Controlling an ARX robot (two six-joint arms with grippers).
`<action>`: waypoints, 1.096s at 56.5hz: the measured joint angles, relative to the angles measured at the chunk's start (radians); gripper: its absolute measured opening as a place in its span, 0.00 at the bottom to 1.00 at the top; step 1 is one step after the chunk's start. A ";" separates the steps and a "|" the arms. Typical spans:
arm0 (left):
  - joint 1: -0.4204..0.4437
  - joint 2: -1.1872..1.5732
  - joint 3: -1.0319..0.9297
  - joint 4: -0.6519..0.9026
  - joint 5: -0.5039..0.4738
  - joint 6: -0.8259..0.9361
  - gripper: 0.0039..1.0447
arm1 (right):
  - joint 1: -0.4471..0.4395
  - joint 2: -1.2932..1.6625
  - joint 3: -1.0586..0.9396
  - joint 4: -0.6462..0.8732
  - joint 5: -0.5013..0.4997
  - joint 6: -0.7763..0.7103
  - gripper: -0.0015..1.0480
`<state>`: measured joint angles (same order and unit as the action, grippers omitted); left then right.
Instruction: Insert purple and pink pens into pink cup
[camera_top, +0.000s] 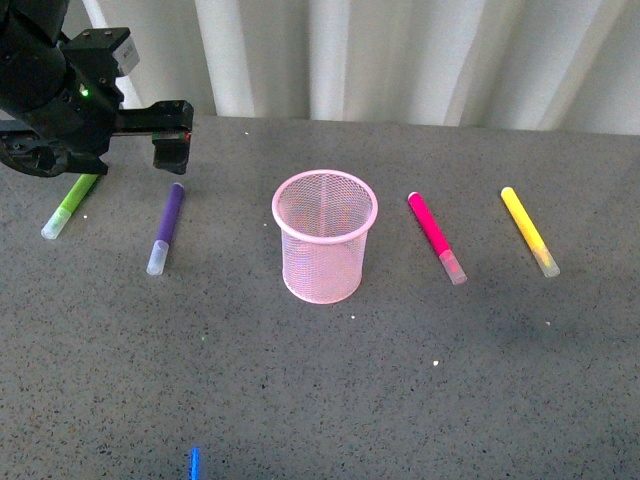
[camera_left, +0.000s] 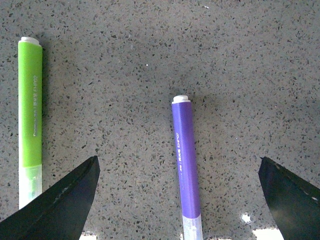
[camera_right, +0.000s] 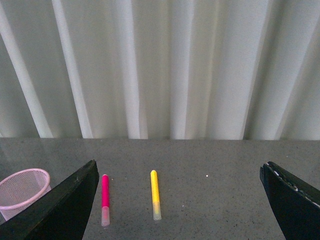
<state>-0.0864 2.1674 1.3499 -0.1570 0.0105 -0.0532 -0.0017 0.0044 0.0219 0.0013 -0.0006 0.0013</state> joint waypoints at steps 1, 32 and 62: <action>-0.001 0.006 0.005 0.000 -0.001 0.000 0.94 | 0.000 0.000 0.000 0.000 0.000 0.000 0.93; -0.046 0.144 0.047 0.040 -0.011 -0.011 0.94 | 0.000 0.000 0.000 0.000 0.000 0.000 0.93; -0.073 0.193 0.085 0.072 -0.035 -0.010 0.75 | 0.000 0.000 0.000 0.000 0.000 0.000 0.93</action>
<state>-0.1593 2.3608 1.4349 -0.0849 -0.0242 -0.0635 -0.0017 0.0044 0.0219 0.0013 -0.0006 0.0010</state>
